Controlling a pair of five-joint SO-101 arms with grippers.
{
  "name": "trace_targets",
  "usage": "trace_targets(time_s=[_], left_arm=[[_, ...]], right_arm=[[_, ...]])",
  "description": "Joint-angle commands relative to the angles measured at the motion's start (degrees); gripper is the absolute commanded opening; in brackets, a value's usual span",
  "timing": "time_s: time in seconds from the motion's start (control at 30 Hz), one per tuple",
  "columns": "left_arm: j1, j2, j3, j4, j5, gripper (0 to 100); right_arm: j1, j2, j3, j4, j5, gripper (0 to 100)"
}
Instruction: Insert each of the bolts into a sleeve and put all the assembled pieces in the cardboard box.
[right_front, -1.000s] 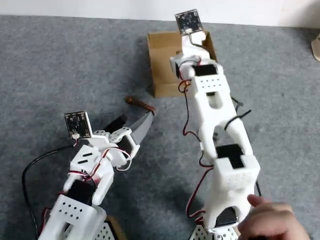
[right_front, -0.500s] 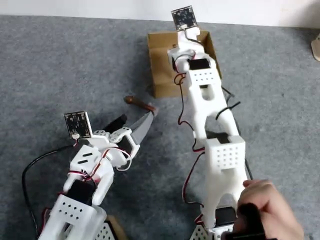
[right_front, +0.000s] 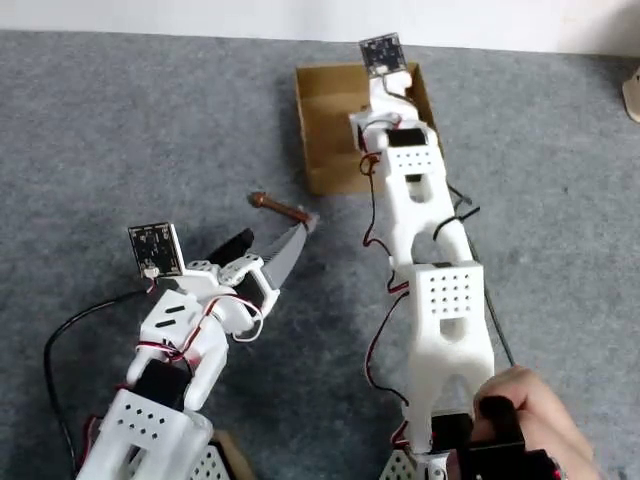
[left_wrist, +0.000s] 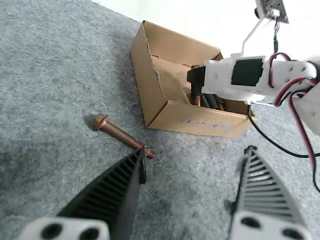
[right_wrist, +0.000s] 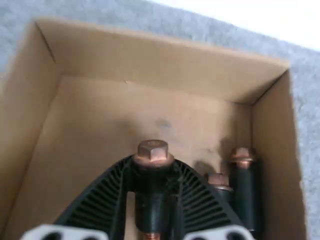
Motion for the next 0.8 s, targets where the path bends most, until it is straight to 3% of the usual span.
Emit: trace_targets(time_s=[0.0,0.13,0.3,0.77], left_arm=[[-0.2,-0.5,-0.8,-1.3,0.1,29],[-0.2,-0.5,-0.9,-1.3,0.1,29],[-0.2,-0.5,-0.9,-1.3,0.1,29],[-0.2,-0.5,-0.9,-1.3,0.1,29]], right_arm=[[0.5,-2.3,-4.1,0.1,0.3,0.5],[0.5,-2.2,-4.1,0.1,0.2,1.4],[0.1,-2.2,-3.9,0.1,0.2,13.2],[-0.6,-2.7,-4.3,4.4,0.2,13.5]])
